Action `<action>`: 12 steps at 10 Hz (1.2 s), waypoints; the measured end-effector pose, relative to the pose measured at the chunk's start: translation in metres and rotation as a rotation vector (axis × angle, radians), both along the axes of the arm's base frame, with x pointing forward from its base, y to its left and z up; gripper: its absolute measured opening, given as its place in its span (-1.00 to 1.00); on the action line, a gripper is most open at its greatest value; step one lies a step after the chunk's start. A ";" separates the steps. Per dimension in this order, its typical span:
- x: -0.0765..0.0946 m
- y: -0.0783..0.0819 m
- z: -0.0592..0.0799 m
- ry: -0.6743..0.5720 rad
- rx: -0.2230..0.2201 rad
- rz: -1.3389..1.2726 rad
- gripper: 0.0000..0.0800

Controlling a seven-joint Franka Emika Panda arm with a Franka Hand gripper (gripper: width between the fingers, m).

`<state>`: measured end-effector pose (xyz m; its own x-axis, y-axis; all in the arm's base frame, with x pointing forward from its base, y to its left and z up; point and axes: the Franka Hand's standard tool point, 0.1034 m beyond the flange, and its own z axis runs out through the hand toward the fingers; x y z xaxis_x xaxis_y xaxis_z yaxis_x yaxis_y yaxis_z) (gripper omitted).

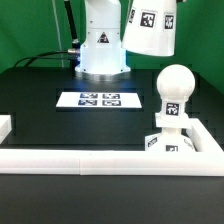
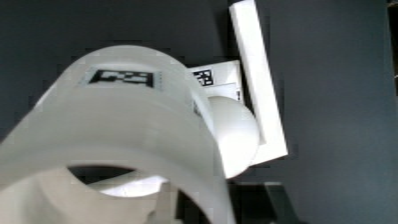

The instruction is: Assemble lamp

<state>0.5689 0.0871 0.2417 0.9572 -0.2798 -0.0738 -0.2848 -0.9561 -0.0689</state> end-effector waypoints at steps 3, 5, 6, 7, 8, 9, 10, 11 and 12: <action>0.014 0.023 -0.007 -0.014 0.003 0.027 -0.89; 0.028 0.030 -0.015 -0.020 0.002 0.035 -0.89; 0.031 0.032 -0.021 -0.027 0.000 0.036 -0.89; 0.033 0.037 -0.030 -0.034 -0.001 0.041 -0.89; 0.033 0.040 -0.036 -0.034 -0.002 0.047 -0.89; 0.033 0.041 -0.039 -0.034 -0.003 0.050 -0.89; 0.034 0.041 -0.045 -0.035 -0.005 0.050 -0.89; 0.035 0.042 -0.051 -0.037 -0.008 0.051 -0.89; 0.035 0.042 -0.056 -0.036 -0.009 0.051 -0.89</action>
Offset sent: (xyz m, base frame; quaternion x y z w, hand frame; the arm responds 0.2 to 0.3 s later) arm 0.0363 0.0335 -0.0036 0.0226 0.0032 0.0144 0.9996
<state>0.6034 0.1288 0.1860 0.9723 -0.2310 -0.0367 -0.2331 -0.9700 -0.0698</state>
